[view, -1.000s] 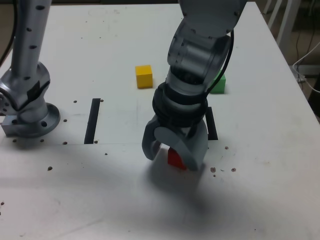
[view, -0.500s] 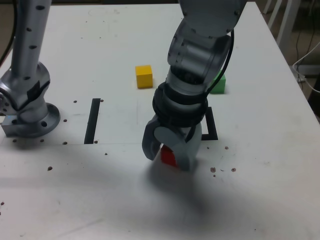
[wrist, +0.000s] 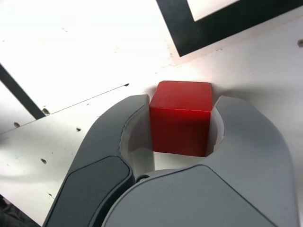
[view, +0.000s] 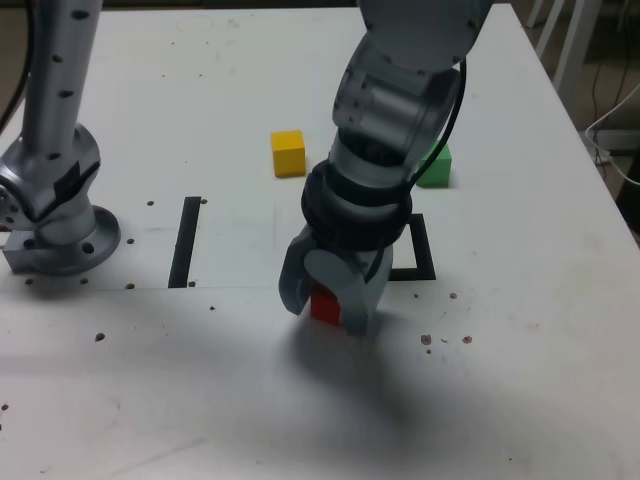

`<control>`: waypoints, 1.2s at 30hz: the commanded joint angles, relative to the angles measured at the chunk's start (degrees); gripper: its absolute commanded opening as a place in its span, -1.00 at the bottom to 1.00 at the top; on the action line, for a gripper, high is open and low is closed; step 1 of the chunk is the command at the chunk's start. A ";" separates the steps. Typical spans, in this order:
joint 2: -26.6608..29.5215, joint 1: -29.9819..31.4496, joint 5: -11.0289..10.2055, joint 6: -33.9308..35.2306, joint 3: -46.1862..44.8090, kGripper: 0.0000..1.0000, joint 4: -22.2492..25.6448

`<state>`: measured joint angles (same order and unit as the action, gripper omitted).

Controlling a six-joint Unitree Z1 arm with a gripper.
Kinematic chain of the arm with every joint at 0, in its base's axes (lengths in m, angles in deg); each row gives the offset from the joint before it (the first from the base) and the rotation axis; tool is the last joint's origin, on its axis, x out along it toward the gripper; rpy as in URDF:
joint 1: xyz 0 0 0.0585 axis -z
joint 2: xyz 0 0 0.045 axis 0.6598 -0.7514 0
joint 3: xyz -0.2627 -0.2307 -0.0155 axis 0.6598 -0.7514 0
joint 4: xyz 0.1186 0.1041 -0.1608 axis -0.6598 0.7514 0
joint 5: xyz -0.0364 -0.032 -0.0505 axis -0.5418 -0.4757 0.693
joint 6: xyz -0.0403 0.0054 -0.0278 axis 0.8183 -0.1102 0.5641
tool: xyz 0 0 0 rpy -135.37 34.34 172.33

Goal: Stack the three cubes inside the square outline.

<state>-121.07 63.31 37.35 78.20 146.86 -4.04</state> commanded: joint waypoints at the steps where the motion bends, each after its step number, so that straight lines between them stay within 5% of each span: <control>1: 1.22 -0.68 -0.33 1.19 0.39 -0.42 0.92; 21: 1.17 -13.26 0.04 1.43 7.35 -0.42 4.36; 36: -1.11 -16.91 1.38 -0.22 8.30 -0.42 4.15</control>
<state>-121.70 46.65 38.52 78.12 155.02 0.27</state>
